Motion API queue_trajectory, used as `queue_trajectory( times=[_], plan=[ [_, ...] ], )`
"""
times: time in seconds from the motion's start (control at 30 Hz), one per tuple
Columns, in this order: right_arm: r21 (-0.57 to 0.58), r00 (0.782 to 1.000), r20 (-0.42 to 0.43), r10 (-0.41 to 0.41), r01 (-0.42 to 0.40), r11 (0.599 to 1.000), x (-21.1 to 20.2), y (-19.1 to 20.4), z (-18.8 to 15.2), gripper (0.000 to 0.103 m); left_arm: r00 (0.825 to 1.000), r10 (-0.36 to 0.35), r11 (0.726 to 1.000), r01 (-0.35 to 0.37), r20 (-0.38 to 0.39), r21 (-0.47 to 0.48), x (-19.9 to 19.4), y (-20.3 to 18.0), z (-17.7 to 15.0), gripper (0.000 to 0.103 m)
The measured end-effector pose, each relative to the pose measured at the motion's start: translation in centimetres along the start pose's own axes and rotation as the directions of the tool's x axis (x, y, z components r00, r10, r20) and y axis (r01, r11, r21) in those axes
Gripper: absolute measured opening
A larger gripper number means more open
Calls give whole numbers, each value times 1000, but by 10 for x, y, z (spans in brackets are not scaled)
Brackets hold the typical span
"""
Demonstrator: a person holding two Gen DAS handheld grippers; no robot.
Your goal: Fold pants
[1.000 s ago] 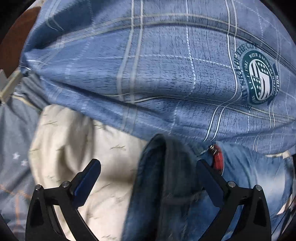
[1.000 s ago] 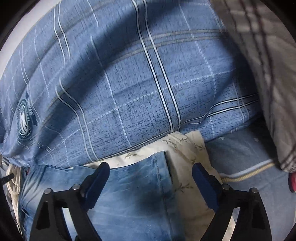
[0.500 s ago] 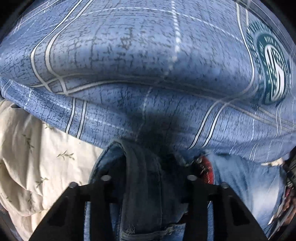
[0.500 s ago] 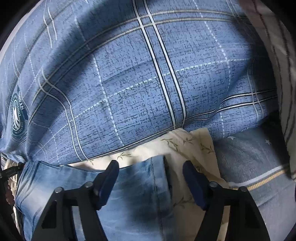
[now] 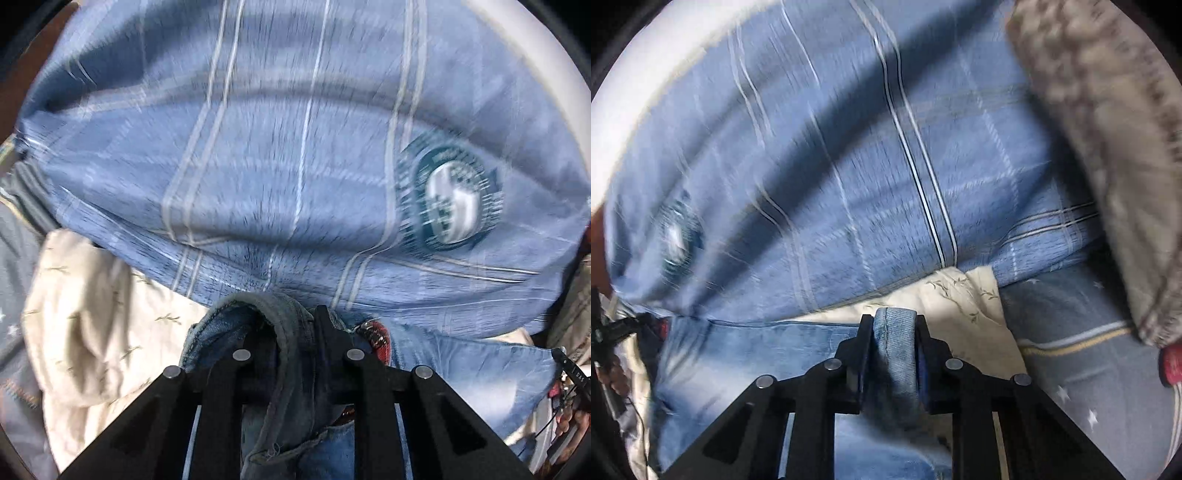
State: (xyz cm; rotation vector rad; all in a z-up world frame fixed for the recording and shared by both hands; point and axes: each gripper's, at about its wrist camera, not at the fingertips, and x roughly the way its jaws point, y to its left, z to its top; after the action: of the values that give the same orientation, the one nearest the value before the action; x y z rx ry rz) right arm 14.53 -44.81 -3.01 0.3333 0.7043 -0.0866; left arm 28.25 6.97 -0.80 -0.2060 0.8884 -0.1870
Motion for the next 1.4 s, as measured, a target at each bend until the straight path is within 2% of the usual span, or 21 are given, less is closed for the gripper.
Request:
queue_trajectory(
  times=[0.1,0.23,0.3,0.4,0.53,0.7,0.83,0.97,1.07,1.13,1.17,1.2,1.27,1.37,1.4],
  plan=[
    [1,999,48,15,-15,1000,-34,4,-5,21,998,-40,999,41,42,-1,-52,3,0,18],
    [6,993,108,56,-57,998,-96,10,-25,21,994,-76,997,75,85,15,-96,11,-27,18],
    [7,991,118,67,-68,998,-117,10,-40,21,992,-78,997,76,96,29,-104,14,-49,19],
    [12,990,116,74,-76,997,-144,5,-67,21,990,-97,995,95,98,28,-138,27,-88,19],
    [21,992,103,78,-81,997,-171,-6,-110,21,993,-89,995,86,73,51,-156,39,-145,19],
    [7,998,33,54,-54,999,-183,-23,-170,21,998,-58,992,59,-19,113,-155,47,-209,19],
    [-10,995,-91,34,-35,999,-175,-37,-218,25,996,8,978,12,-93,210,-145,45,-243,20],
    [15,982,-186,33,-31,999,-175,-56,-247,29,990,79,952,-40,-119,302,-153,44,-263,32],
    [8,988,-150,28,-27,1000,-194,-66,-247,31,986,143,924,-103,-83,369,-176,48,-268,32],
    [11,994,-100,37,-36,999,-206,-67,-235,49,987,159,909,-132,-36,394,-193,48,-266,32],
    [23,997,-64,49,-48,999,-210,-67,-227,75,988,152,906,-140,0,400,-205,45,-263,32],
    [31,997,-17,69,-69,997,-212,-65,-217,80,990,138,907,-136,25,398,-213,41,-258,33],
    [34,997,5,82,-83,996,-204,-58,-199,80,994,85,916,-104,65,388,-223,27,-249,38],
    [44,998,-21,57,-56,997,-171,-48,-177,80,992,30,929,-73,123,362,-219,2,-239,60],
    [56,998,-37,41,-39,998,-157,-46,-171,79,992,26,935,-69,127,347,-214,-5,-236,61]
  ],
)
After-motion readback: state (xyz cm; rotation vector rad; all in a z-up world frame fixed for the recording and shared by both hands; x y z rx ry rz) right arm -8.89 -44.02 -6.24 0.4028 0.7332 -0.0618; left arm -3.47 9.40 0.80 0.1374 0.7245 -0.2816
